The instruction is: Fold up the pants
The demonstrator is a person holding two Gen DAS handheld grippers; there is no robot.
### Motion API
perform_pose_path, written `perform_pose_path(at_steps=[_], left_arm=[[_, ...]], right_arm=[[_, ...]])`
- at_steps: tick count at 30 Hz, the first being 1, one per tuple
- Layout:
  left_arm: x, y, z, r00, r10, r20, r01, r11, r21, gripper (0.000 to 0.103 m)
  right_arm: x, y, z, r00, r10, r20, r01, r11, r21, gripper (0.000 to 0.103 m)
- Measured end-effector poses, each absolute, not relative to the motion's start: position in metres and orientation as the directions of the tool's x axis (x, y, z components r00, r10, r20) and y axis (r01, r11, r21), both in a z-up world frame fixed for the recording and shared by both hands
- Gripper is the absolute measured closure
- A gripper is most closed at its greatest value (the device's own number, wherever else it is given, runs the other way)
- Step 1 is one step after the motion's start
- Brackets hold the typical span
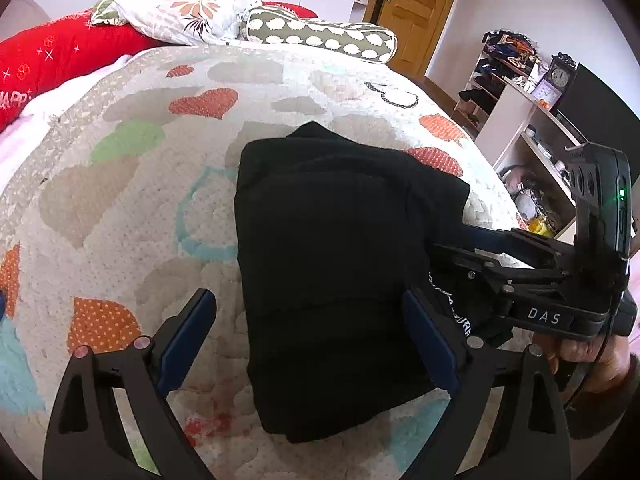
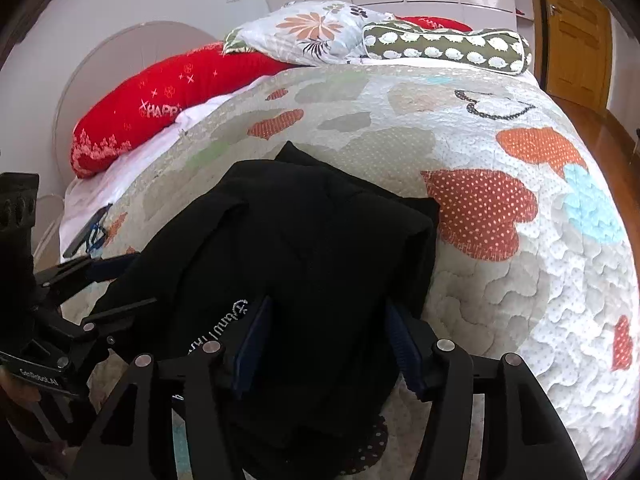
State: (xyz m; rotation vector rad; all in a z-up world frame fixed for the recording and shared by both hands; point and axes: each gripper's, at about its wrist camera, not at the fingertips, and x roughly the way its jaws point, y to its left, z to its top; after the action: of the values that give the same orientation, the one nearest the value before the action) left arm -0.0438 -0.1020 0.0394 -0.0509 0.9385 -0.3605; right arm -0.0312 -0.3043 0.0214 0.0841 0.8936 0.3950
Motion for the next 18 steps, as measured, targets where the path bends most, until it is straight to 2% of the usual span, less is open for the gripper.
perform_pose_path(at_steps=[5, 6, 7, 8, 12, 18], left_arm=[[-0.045, -0.104, 0.039, 0.536, -0.319, -0.781, 0.277, 0.941, -0.195, 0.007], [-0.045, -0.104, 0.040, 0.537, -0.317, -0.782, 0.278, 0.942, -0.190, 0.008], [-0.046, -0.104, 0.043, 0.539, -0.313, -0.782, 0.280, 0.942, -0.184, 0.008], [-0.047, -0.104, 0.046, 0.541, -0.314, -0.780, 0.283, 0.941, -0.183, 0.008], [-0.048, -0.098, 0.061, 0.563, -0.338, -0.754, 0.295, 0.935, -0.199, 0.008], [-0.034, -0.077, 0.064, 0.546, -0.371, -0.751, 0.260, 0.928, -0.268, 0.008]], right_arm=[[-0.035, -0.309, 0.021, 0.574, 0.383, -0.724, -0.293, 0.921, 0.256, 0.041], [-0.035, -0.310, 0.021, 0.573, 0.385, -0.724, -0.289, 0.921, 0.261, 0.037], [-0.036, -0.311, 0.022, 0.570, 0.379, -0.729, -0.278, 0.924, 0.263, 0.027], [-0.037, -0.314, 0.022, 0.563, 0.372, -0.738, -0.263, 0.927, 0.268, 0.024], [-0.041, -0.329, 0.025, 0.553, 0.428, -0.715, -0.236, 0.903, 0.358, 0.023], [-0.043, -0.340, 0.022, 0.544, 0.447, -0.710, -0.220, 0.893, 0.393, 0.023]])
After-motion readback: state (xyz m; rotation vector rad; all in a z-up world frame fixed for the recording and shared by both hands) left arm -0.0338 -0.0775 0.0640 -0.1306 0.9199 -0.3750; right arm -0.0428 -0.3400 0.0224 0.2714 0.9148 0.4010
